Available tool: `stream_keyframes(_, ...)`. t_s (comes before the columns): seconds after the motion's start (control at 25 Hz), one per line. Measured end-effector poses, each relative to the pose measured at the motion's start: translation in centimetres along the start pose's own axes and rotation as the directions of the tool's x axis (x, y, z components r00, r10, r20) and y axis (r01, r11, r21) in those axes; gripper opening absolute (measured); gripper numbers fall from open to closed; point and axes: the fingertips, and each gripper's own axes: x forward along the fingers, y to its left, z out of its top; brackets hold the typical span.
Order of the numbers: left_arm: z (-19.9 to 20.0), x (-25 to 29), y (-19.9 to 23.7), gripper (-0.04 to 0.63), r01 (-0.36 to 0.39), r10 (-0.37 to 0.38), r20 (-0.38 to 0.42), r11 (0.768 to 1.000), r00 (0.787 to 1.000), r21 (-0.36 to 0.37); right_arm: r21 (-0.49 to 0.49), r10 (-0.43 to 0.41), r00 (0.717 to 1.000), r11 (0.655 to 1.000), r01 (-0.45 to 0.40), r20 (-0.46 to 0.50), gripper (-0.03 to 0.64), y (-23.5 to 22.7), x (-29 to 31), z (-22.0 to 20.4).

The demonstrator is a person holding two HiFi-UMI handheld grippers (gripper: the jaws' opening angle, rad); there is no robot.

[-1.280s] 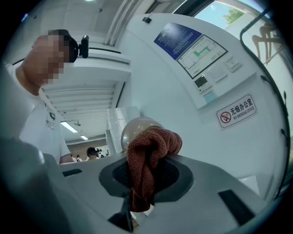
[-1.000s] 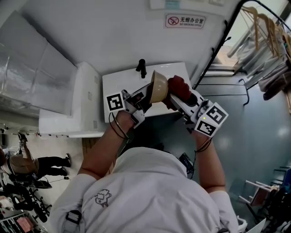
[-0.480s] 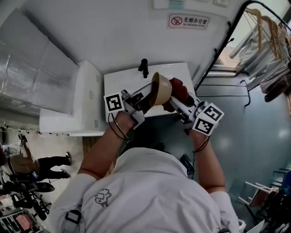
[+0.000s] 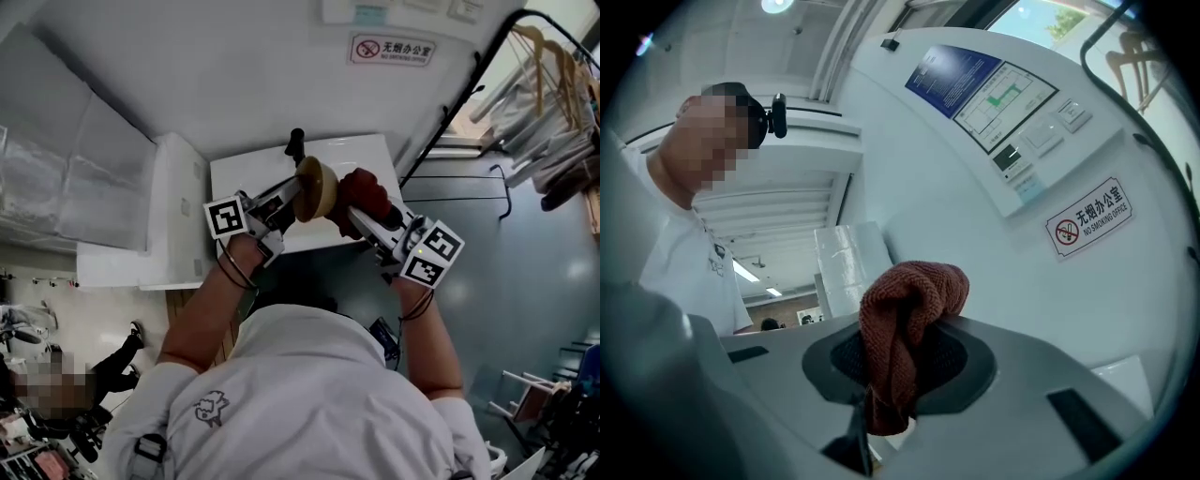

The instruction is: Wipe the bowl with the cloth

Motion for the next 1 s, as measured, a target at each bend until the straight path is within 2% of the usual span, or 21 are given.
stream_keyframes(0.12, 1.6, -1.2, 1.5, 0.023, -0.023, 0.023, 0.007, 1.000, 1.000, -0.004, -0.006, -0.022, 1.000, 1.000, 0.022, 0.008, 0.092, -1.4, 1.3, 0.3)
stream_keyframes(0.24, 3.6, -2.9, 3.6, 0.023, -0.076, 0.076, -0.009, 0.996, 0.997, 0.048, -0.008, -0.051, 0.999, 0.999, 0.051, 0.002, 0.092, -2.8, 3.2, 0.0)
stream_keyframes(0.48, 8.4, -7.0, 6.3, 0.023, -0.133, 0.136, -0.027, 0.986, 0.990, 0.101, 0.014, -0.115, 0.993, 0.993, 0.115, -0.018, 0.094, -4.4, 7.6, -1.3)
stream_keyframes(0.68, 10.3, -9.6, 8.7, 0.023, -0.224, 0.243, -0.059, 0.948, 0.968, 0.227, 0.021, -0.150, 0.987, 0.988, 0.152, -0.052, 0.095, -5.5, 11.1, -3.4)
stream_keyframes(0.8, 10.6, -10.7, 10.0, 0.023, -0.259, 0.287, -0.070, 0.927, 0.955, 0.271, 0.026, -0.168, 0.982, 0.985, 0.171, -0.090, 0.095, -6.2, 12.6, -5.2)
stream_keyframes(1.0, 10.2, -12.2, 12.4, 0.023, -0.317, 0.357, -0.090, 0.900, 0.930, 0.299, 0.033, -0.196, 0.970, 0.979, 0.202, -0.143, 0.095, -7.8, 13.7, -8.0)
